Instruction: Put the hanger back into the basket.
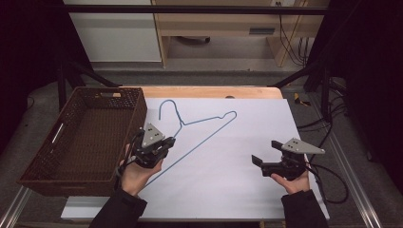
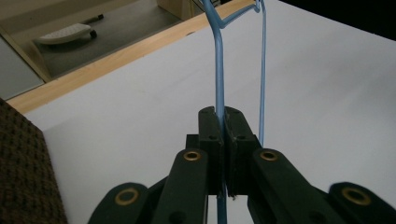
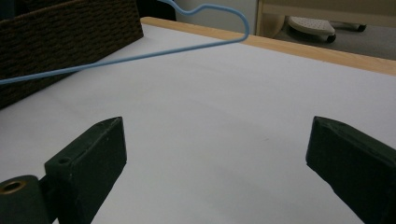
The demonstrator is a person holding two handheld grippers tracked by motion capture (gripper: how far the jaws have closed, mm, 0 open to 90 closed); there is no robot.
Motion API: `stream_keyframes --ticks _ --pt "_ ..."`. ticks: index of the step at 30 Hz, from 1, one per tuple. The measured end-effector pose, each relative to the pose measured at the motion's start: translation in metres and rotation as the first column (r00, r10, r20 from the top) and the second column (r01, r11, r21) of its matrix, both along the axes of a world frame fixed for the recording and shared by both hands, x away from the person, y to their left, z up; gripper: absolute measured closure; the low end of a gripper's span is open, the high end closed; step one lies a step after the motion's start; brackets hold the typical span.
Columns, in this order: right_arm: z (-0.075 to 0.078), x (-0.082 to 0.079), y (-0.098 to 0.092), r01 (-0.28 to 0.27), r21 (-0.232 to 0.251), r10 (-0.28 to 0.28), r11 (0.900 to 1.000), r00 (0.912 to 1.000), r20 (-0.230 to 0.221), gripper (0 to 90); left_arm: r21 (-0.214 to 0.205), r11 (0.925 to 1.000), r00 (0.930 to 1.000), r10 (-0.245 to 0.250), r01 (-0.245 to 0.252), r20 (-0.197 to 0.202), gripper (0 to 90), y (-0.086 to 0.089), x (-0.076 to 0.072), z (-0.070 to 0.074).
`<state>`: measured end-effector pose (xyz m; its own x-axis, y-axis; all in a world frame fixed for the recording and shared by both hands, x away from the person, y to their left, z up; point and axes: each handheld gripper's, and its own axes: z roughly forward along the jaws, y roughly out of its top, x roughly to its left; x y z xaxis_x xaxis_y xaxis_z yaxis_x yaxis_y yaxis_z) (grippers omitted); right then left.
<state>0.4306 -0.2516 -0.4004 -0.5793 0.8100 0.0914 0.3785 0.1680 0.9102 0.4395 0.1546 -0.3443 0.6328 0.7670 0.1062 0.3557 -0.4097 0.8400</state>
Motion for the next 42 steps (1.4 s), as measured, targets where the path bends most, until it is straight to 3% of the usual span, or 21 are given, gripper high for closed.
stream_keyframes --ticks 6,12,25,33,36,42 --pt "0.001 0.000 -0.003 0.007 0.016 -0.007 0.9998 1.0000 0.003 5.4 -0.013 0.9999 0.9998 0.002 -0.002 0.020 87.1 0.010 -0.002 0.012" --pt "0.000 0.000 -0.003 0.012 0.003 -0.012 0.9999 0.9999 0.005 5.2 -0.014 0.9999 0.9997 -0.001 0.001 0.025 87.2 0.014 -0.002 0.021" --pt "0.002 -0.001 -0.004 0.011 0.015 -0.012 0.9998 0.9999 0.009 4.6 0.022 0.9997 0.9986 0.005 -0.006 0.052 87.1 0.020 -0.002 0.051" --pt "0.003 -0.002 -0.005 0.014 0.011 -0.014 0.9998 0.9999 0.008 4.5 0.035 0.9991 0.9977 0.021 -0.023 0.064 87.1 0.042 0.001 0.069" --pt "0.003 -0.002 -0.005 0.013 0.015 -0.013 0.9998 0.9999 0.009 4.5 0.021 0.9993 0.9971 0.031 -0.032 0.069 87.2 0.051 0.002 0.074" --pt "0.004 -0.002 -0.006 0.014 0.014 -0.014 0.9998 0.9998 0.011 4.5 0.041 0.9975 0.9961 0.055 -0.058 0.068 87.1 0.073 0.006 0.084"
